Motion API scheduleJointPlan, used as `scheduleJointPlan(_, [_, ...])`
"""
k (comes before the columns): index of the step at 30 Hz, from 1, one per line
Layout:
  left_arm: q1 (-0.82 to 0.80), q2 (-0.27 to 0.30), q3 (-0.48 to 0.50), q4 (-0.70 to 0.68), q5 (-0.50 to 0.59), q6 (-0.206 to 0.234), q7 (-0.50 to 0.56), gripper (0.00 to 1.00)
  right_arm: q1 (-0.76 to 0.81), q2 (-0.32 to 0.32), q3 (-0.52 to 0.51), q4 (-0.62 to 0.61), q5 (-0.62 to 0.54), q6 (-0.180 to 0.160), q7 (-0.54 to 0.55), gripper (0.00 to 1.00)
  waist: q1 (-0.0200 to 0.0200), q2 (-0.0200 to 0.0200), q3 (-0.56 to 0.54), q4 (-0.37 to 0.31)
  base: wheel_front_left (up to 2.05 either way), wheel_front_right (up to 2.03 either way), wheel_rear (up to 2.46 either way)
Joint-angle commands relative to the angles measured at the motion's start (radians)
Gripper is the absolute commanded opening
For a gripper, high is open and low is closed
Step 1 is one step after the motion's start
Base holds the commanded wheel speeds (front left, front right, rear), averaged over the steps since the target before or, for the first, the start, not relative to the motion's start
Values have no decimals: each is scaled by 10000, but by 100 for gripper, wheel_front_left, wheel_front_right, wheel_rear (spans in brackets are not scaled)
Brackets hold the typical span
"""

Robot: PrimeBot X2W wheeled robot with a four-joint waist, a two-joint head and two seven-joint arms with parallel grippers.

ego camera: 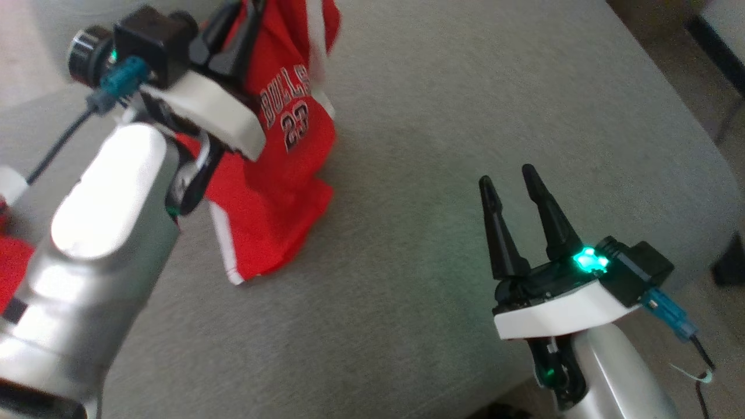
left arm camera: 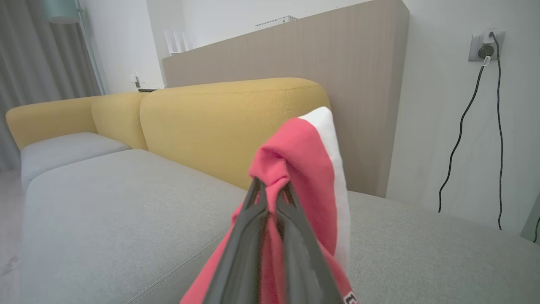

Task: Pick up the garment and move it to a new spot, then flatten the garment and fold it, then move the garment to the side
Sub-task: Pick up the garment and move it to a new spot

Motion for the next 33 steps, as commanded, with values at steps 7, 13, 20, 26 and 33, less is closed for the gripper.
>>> scheduleJointPlan(7, [-1514, -248, 289, 1269, 98, -320, -675, 100, -391, -24, 376, -504, 159, -7, -107, 100, -2, 0, 760, -885, 0, 0, 0])
scheduleJointPlan(13, [-1716, -401, -5, 2122, 193, -519, -1323, 100, -372, -24, 165, -434, 4, -7, -107, 100, -2, 0, 507, -339, 0, 0, 0])
scheduleJointPlan(20, [-1113, -43, 172, 2346, 141, -408, -2318, 100, -267, -24, -497, -168, -542, -7, -107, 100, -2, 0, -277, 1086, 0, 0, 0])
scheduleJointPlan(26, [452, 325, 429, 1736, -78, 12, -2731, 100, 48, -24, -1150, 93, -1018, -7, -107, 100, -2, 0, -949, 2392, 0, 0, 0])
scheduleJointPlan(33, [3412, 370, 904, 278, -630, 1117, -2906, 100, 554, -24, -1649, 307, -1421, -7, -107, 100, -2, 0, -1471, 3516, 0, 0, 0])
